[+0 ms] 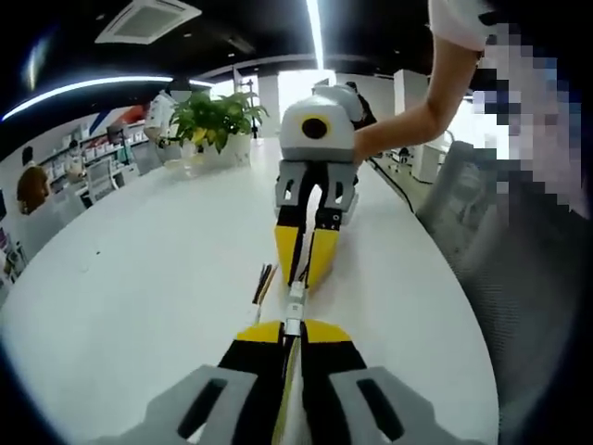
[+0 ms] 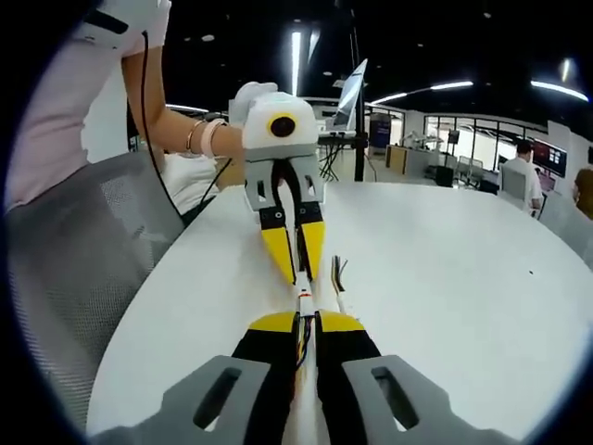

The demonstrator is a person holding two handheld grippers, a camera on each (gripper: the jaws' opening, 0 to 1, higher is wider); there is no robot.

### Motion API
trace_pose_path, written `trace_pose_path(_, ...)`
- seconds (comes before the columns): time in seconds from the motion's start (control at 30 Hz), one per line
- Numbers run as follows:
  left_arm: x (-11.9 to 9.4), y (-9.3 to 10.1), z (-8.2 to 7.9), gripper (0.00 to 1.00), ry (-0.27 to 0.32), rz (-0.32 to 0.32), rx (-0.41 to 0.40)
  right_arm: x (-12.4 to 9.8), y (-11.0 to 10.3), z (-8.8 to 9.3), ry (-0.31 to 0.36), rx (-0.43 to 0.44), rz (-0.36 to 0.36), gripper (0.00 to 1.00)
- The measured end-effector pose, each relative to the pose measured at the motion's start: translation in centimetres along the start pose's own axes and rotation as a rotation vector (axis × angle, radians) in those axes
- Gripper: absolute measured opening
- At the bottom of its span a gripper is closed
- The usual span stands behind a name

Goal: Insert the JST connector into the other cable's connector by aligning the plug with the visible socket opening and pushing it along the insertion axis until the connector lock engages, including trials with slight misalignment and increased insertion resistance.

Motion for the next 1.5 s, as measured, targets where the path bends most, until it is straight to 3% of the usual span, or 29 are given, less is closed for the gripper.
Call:
trace_pose_path(0.73,-0.08,-0.16,-0.72,0.0,0.003,0.028,0.08,0.28,-0.09,-0.39,-0.009,-0.011,-0.029,0.04)
trace_pose_path(1.5,0.04,0.21,-0.81,0.0,-0.042,0.05,0.13,0.69,-0.02,0.0,-0.092,-0.067,-0.091,0.03)
Point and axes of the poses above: the point that each gripper's makers call its tool centre point, and the gripper's own axes: x roughly forward along the fingers, y roughly to its right, z roughly out of its underside, the point moved 5 cm from there along -x, roughly backward along the fingers, and after that the axes turned 1 degree about -x, right-handed, at the moved point
